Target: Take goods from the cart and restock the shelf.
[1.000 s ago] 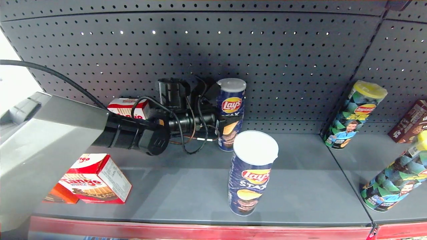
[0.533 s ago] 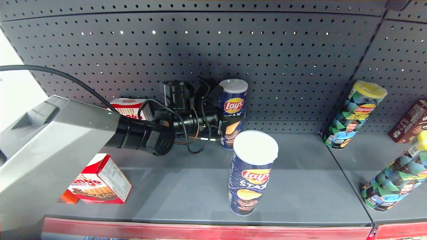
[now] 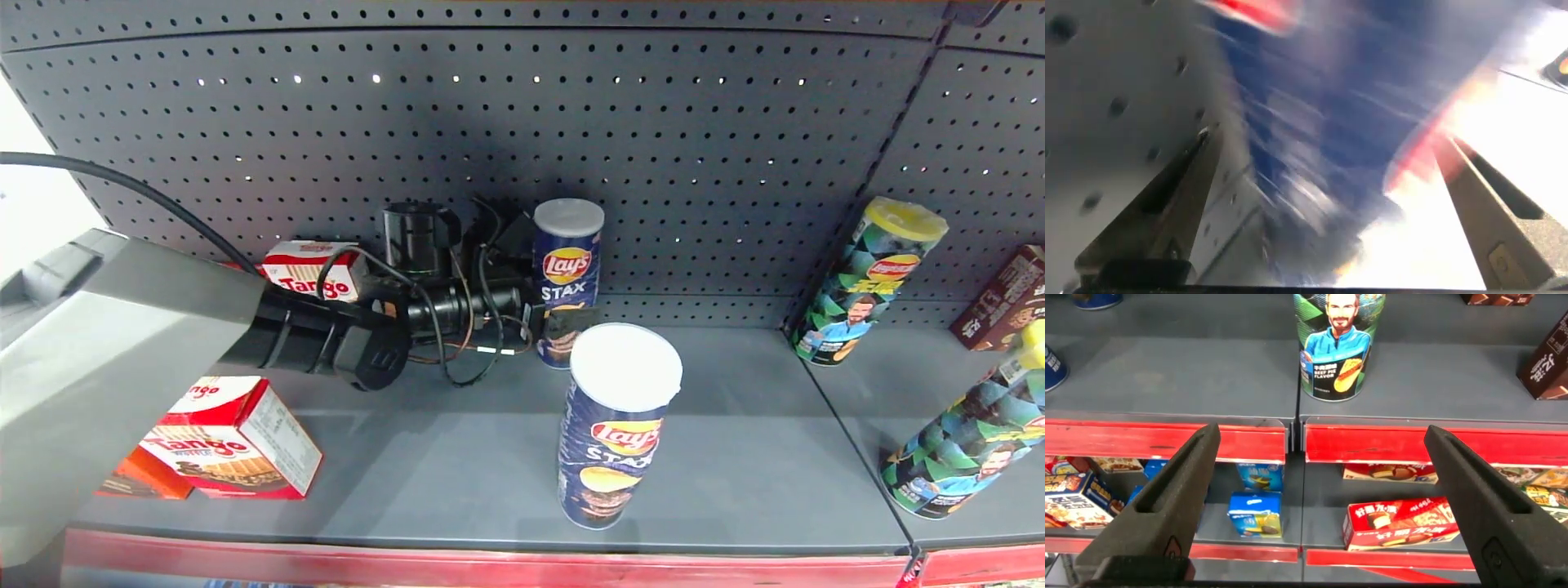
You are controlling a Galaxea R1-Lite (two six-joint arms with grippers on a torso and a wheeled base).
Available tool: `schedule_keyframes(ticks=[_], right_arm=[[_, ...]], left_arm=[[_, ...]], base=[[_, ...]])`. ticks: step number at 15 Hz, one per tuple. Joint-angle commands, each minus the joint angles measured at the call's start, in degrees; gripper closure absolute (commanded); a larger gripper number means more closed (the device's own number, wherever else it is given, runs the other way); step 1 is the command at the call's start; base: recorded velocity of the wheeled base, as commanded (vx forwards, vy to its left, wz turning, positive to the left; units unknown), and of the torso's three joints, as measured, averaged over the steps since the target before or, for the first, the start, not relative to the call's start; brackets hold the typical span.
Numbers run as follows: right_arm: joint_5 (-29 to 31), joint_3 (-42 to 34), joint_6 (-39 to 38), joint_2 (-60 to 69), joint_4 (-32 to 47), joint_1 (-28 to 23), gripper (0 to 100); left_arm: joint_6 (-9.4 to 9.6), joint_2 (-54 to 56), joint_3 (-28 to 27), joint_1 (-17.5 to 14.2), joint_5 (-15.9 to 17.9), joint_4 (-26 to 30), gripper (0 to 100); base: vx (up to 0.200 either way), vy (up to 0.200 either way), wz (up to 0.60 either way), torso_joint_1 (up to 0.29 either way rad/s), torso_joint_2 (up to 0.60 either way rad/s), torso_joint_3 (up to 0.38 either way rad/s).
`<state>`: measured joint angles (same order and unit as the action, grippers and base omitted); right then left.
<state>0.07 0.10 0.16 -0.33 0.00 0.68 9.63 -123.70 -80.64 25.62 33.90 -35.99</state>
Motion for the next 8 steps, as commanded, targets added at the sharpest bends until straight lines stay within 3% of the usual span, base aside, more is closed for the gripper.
schedule_keyframes(ticks=[1,4,6,8], right_arm=[[0.01,-0.01,0.02,-0.11,-0.09,0.02,0],[0.01,-0.01,0.02,-0.11,0.00,0.02,0],[0.01,-0.01,0.02,-0.11,0.00,0.02,0],[0.01,-0.01,0.02,-0.11,0.00,0.02,0]], left_arm=[[0.21,6.80,5.23,-0.40,-0.68,0.30,0],[0.39,10.14,8.48,-0.22,-8.77,0.57,0],[0.48,10.58,9.19,-0.22,-10.00,0.57,0],[0.83,13.48,14.63,-0.14,-12.54,0.65,0]], base=[[0.000,0.000,0.00,0.000,0.00,0.000],[0.000,0.000,0.00,0.000,0.00,0.000],[0.000,0.000,0.00,0.000,0.00,0.000],[0.000,0.000,0.00,0.000,0.00,0.000]])
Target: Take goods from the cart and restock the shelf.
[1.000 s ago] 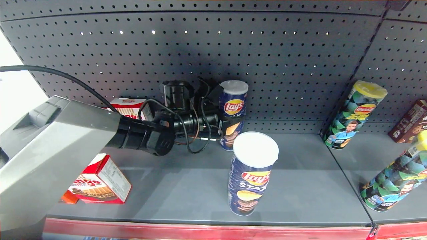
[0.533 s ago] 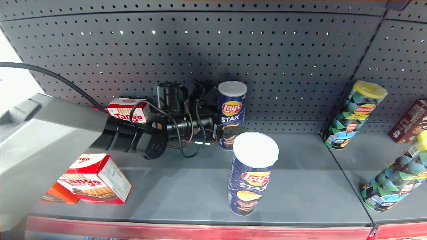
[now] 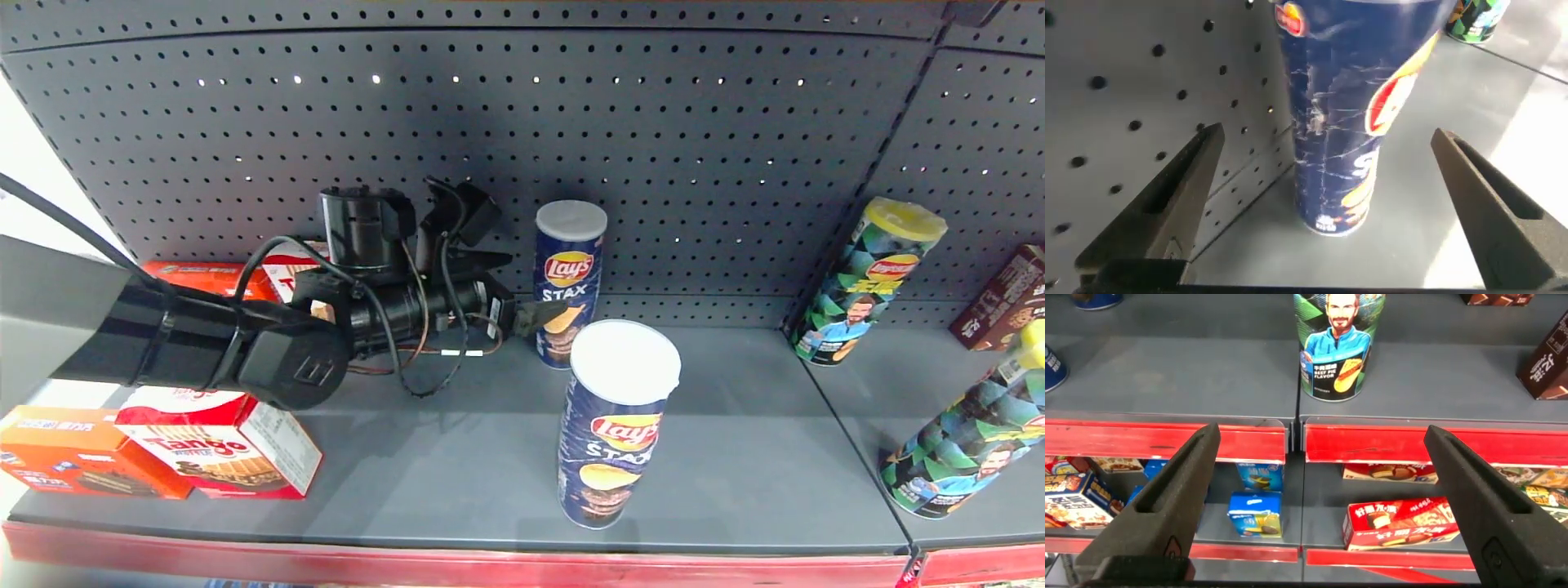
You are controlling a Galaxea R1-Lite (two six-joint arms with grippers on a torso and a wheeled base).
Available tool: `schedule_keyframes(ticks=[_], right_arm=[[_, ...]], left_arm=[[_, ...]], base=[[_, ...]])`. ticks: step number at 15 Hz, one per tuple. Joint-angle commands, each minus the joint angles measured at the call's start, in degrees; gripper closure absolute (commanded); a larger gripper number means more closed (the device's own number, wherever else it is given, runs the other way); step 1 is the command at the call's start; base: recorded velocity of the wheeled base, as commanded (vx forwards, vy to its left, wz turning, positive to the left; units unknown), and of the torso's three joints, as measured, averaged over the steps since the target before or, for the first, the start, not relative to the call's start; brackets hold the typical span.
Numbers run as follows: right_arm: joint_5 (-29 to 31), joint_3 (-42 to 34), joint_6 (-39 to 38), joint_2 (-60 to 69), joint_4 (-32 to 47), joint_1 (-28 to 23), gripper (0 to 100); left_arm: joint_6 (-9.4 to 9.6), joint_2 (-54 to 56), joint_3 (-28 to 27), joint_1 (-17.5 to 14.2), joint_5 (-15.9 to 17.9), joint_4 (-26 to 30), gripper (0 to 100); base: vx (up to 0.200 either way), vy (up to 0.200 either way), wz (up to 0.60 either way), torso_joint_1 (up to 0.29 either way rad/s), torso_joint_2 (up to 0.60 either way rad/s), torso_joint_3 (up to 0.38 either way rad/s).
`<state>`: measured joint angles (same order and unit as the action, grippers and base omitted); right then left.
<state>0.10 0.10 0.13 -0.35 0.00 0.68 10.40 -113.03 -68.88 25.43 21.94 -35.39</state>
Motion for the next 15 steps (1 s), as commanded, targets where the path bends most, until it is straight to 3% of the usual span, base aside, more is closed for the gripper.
schedule_keyframes(ticks=[1,4,7,15], right_arm=[[-0.01,-0.01,0.04,-0.09,0.00,0.02,0],[-0.01,-0.01,0.04,-0.09,0.00,0.02,0],[-0.01,-0.01,0.04,-0.09,0.00,0.02,0],[-0.01,-0.01,0.04,-0.09,-0.09,0.02,0]], left_arm=[[1.38,3.78,4.98,-0.03,-3.49,0.06,0],[3.75,4.84,6.91,-0.12,-6.91,-0.03,0],[4.02,4.57,6.56,-0.12,-12.71,-0.56,0],[4.10,-0.17,2.43,-0.03,-18.87,-0.73,0]], base=[[0.000,0.000,0.00,0.000,0.00,0.000],[0.000,0.000,0.00,0.000,0.00,0.000],[0.000,0.000,0.00,0.000,0.00,0.000],[0.000,0.000,0.00,0.000,0.00,0.000]])
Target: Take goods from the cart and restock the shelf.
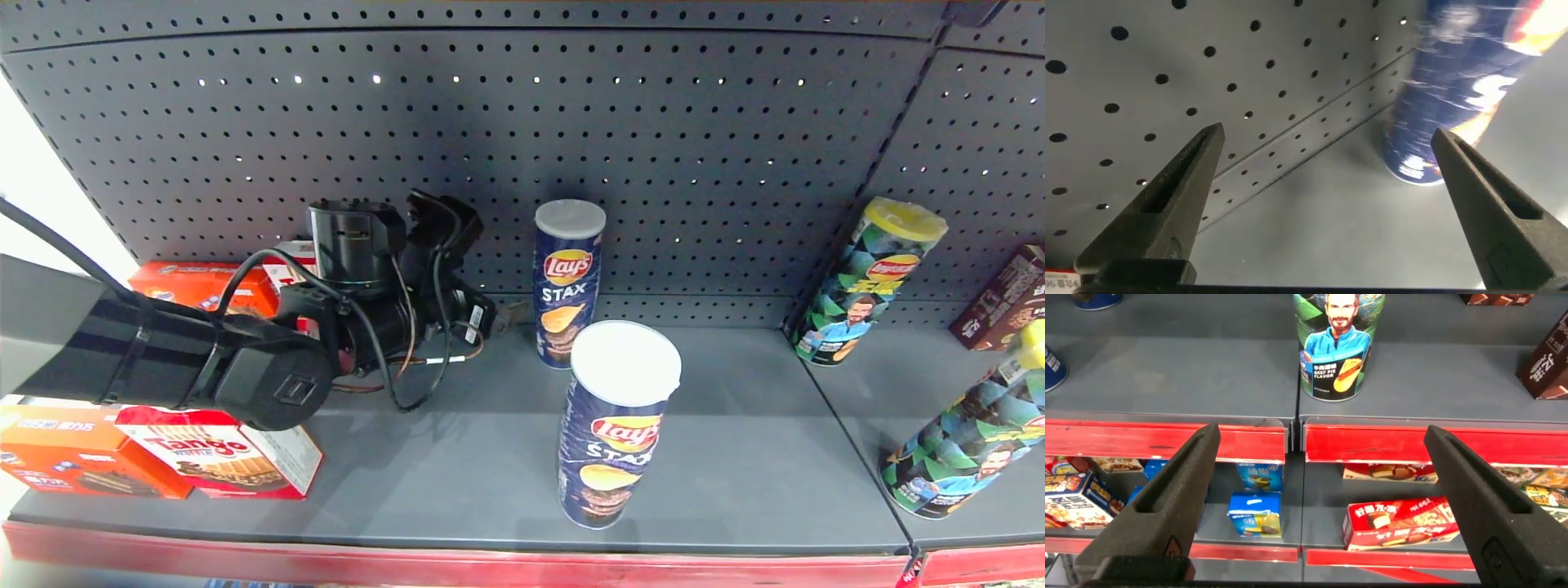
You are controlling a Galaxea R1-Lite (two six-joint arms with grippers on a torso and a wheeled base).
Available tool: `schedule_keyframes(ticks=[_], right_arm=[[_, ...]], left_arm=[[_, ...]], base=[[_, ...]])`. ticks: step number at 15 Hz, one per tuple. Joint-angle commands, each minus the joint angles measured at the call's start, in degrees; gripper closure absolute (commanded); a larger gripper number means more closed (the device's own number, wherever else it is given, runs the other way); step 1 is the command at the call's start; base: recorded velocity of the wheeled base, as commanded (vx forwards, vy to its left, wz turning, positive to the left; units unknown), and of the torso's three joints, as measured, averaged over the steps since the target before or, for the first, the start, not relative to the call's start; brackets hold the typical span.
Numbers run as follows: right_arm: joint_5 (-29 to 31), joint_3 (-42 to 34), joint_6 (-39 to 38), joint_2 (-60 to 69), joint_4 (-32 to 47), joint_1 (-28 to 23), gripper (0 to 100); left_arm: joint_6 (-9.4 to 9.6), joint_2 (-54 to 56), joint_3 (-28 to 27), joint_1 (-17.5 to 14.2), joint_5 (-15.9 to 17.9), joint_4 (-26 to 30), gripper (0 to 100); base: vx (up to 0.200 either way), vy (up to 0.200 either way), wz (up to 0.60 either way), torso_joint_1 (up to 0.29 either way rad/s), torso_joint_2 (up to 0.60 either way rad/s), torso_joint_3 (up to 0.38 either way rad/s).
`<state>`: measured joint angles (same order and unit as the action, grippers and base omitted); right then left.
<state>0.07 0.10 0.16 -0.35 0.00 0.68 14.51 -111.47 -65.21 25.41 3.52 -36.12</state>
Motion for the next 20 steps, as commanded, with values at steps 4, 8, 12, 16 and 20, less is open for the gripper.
schedule_keyframes(ticks=[4,8,12,16,20], right_arm=[[0.01,-0.01,-0.07,-0.09,0.00,0.02,0],[0.01,-0.01,0.02,-0.09,-0.09,0.02,0],[0.01,-0.01,0.02,-0.09,-0.09,0.02,0],[0.01,-0.01,0.02,-0.09,0.00,0.02,0],[0.01,-0.01,0.02,-0.09,0.00,0.02,0]], left_arm=[[0.00,-3.05,-3.00,0.17,-1.06,0.00,0],[0.00,-4.11,-3.26,0.61,-1.06,0.00,0],[0.00,-4.46,-3.26,0.87,-1.06,-0.09,0],[0.00,-3.05,-3.26,0.79,-1.85,-0.44,0],[-0.09,9.96,0.52,0.52,-3.08,1.05,0]], base=[[0.000,0.000,0.00,0.000,0.00,0.000],[0.000,0.000,0.00,0.000,0.00,0.000],[0.000,0.000,0.00,0.000,0.00,0.000],[0.000,0.000,0.00,0.000,0.00,0.000],[0.000,0.000,0.00,0.000,0.00,0.000]])
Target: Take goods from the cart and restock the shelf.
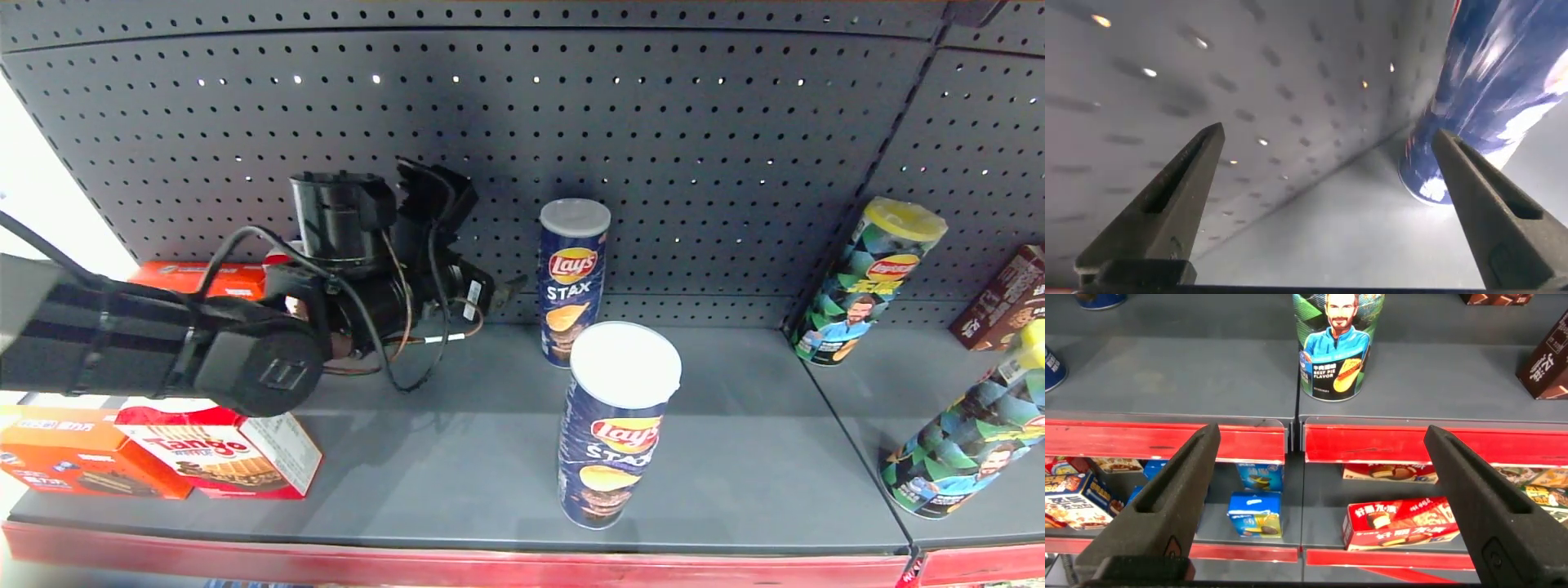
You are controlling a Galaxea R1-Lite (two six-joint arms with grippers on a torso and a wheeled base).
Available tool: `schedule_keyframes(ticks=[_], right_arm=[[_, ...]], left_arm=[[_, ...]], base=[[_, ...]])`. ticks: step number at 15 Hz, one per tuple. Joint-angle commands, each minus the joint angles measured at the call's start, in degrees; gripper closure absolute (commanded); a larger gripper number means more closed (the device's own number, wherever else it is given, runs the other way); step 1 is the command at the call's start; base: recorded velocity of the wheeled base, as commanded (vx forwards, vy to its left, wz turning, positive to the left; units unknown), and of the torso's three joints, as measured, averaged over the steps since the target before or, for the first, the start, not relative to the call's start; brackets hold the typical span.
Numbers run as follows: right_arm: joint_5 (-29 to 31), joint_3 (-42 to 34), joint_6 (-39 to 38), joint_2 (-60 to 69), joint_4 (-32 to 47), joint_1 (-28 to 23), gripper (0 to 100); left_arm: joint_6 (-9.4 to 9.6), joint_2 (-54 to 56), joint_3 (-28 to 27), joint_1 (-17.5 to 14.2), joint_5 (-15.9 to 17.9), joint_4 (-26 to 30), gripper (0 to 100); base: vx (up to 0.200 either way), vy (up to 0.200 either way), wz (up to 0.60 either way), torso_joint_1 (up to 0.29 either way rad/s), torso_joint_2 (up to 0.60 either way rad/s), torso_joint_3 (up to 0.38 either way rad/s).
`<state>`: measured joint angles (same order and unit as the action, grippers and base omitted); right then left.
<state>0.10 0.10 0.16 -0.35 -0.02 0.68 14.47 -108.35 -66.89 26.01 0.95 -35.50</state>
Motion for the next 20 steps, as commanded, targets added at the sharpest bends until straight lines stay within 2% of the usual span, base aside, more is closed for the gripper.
schedule_keyframes(ticks=[1,5,6,7,8,10,11,12,13,14,15,16,17,18,19,20], right_arm=[[-0.01,-0.01,0.02,-0.09,0.02,0.02,0],[-0.01,-0.01,0.02,-0.09,0.02,0.02,0],[-0.01,-0.01,0.02,-0.09,0.02,0.02,0],[-0.01,-0.01,0.02,-0.09,-0.06,0.02,0],[-0.01,-0.01,0.02,-0.09,-0.06,0.02,0],[-0.01,-0.01,0.02,-0.09,0.02,0.02,0],[-0.01,-0.01,0.02,-0.09,0.02,0.02,0],[-0.10,-0.01,0.02,-0.09,0.02,0.02,0],[-0.01,-0.01,0.02,-0.09,-0.06,0.02,0],[-0.01,-0.01,0.02,-0.09,0.02,0.02,0],[-0.10,-0.01,0.02,-0.09,0.02,0.02,0],[-0.01,-0.10,0.02,-0.09,0.02,0.02,0],[-0.01,-0.01,0.02,-0.09,0.02,0.02,0],[-0.01,-0.01,0.02,-0.09,0.02,0.02,0],[-0.01,-0.01,0.02,-0.09,0.02,0.02,0],[-0.01,-0.01,0.02,-0.09,0.02,0.02,0]], left_arm=[[-0.32,11.93,4.58,-0.35,-1.04,0.61,0],[-1.73,28.37,16.79,0.18,-0.69,0.61,0],[-1.99,35.05,24.17,-0.61,-1.39,0.17,0],[-2.69,39.62,28.04,-0.35,-1.04,0.17,0],[-4.80,49.38,34.46,-0.44,-1.21,1.84,0],[-5.07,60.36,39.29,-0.61,-1.48,6.58,0],[-5.86,66.87,41.84,-1.49,-1.57,9.83,0],[-6.74,74.60,45.27,-3.25,-1.48,13.97,0],[-7.53,80.75,49.84,-6.59,-1.21,14.76,0],[-7.88,85.50,54.06,-11.42,-0.78,15.20,0],[-7.97,88.66,57.75,-17.84,0.37,14.76,0],[-8.23,91.30,61.18,-23.82,3.09,14.67,0],[-8.85,93.50,63.11,-27.16,5.73,14.84,0],[-10.16,97.36,66.01,-30.67,9.77,15.11,0],[-12.01,103.43,66.89,-32.61,12.94,19.06,0],[-11.75,103.87,66.89,-32.61,13.02,22.23,0]], base=[[0.000,0.000,0.00,0.000,0.00,0.000],[0.000,0.000,0.00,0.000,0.00,0.000],[0.000,0.000,0.00,0.000,0.00,0.000],[0.000,0.000,0.00,0.000,0.00,0.000],[0.000,0.000,0.00,0.000,0.00,0.000],[0.000,0.000,0.00,0.000,0.00,0.000],[0.000,0.000,0.00,0.000,0.00,0.000],[0.000,0.000,0.00,0.000,0.00,0.000],[0.000,0.000,0.00,0.000,0.00,0.000],[0.000,0.000,0.00,0.000,0.00,0.000],[0.000,0.000,0.00,0.000,0.00,0.000],[0.000,0.000,0.00,0.000,0.00,0.000],[0.000,0.000,0.00,0.000,0.00,0.000],[0.000,0.000,0.00,0.000,0.00,0.000],[0.000,0.000,0.00,0.000,0.00,0.000],[0.000,0.000,0.00,0.000,0.00,0.000]])
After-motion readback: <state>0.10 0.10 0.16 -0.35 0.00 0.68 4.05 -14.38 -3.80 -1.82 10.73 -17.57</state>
